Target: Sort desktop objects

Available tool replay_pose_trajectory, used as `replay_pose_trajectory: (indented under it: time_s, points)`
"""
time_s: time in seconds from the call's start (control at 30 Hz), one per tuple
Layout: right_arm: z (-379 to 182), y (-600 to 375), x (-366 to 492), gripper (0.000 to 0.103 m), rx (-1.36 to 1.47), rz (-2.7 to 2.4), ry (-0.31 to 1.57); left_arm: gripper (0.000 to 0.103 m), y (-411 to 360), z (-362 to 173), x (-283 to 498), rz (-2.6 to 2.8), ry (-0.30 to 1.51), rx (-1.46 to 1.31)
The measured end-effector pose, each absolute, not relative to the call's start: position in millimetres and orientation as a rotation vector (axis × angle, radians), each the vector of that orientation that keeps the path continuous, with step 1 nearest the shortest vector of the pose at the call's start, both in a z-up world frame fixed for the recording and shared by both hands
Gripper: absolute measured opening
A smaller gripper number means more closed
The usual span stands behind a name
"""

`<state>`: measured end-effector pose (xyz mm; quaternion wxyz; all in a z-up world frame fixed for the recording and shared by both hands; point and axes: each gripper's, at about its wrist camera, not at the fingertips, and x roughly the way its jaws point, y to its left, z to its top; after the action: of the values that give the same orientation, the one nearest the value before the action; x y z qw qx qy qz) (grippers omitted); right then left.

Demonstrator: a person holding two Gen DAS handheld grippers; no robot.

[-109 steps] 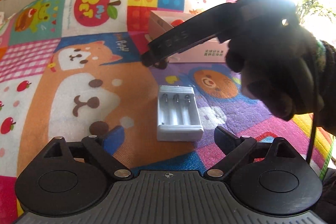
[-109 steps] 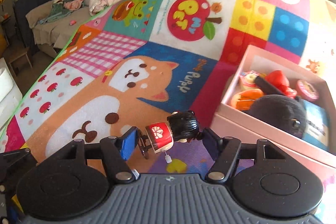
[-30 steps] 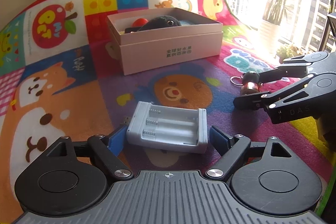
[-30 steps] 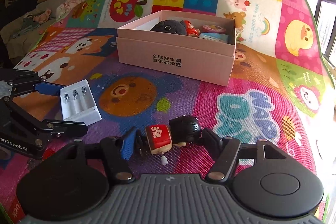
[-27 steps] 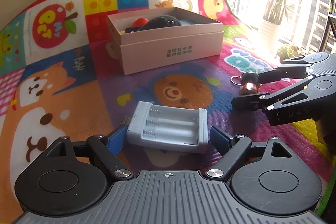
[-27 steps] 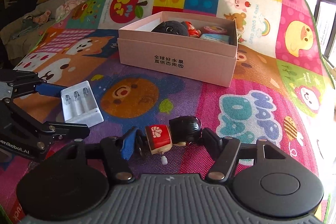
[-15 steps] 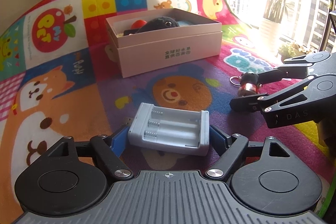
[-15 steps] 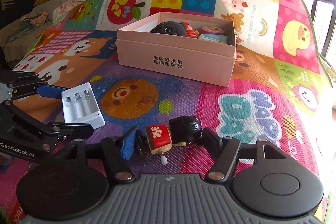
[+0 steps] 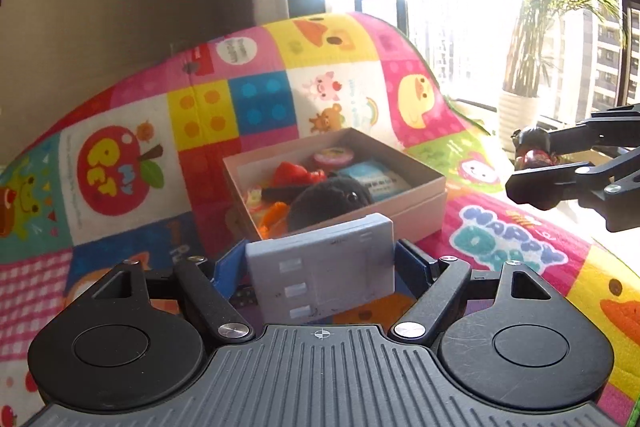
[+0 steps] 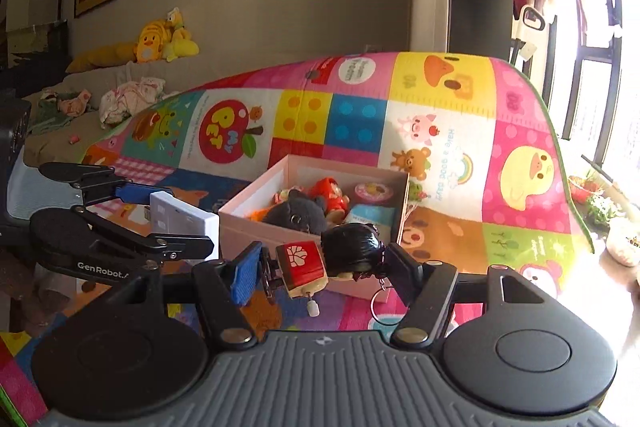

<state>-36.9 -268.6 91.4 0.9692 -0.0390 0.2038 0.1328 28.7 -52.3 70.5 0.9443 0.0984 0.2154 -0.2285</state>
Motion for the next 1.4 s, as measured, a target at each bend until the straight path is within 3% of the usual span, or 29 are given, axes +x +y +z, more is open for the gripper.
replay_pose_trajectory:
  time_s: [0.33,0.5,0.63,0.9,1.17,1.3,1.4]
  points:
    - [88,-266,-16,0.066,-0.068,0.279,0.463,0.083,-85,78,141,-0.409,0.387,0.153]
    - [75,-268,0,0.066,-0.067,0.242,0.523,0.085,-82,60,185,-0.377,0.466,0.068]
    - [71,-269,10,0.066,-0.066,0.239,0.551,0.095,-48,56,162,-0.371,0.470,-0.053]
    - [93,-240,78,0.066,-0.063,0.264,0.555,0.099,-3,23,81,-0.365,0.535,-0.138]
    - [89,-211,180,0.066,-0.092,0.162,0.660,0.100,5,2,67,-0.403,0.591,-0.185]
    - [77,-208,203,0.081,-0.053,0.152,0.737,0.101,10,6,65,-0.393,0.589,-0.184]
    - [75,-200,213,0.083,0.022,0.208,0.762,0.102,15,9,64,-0.387,0.582,-0.204]
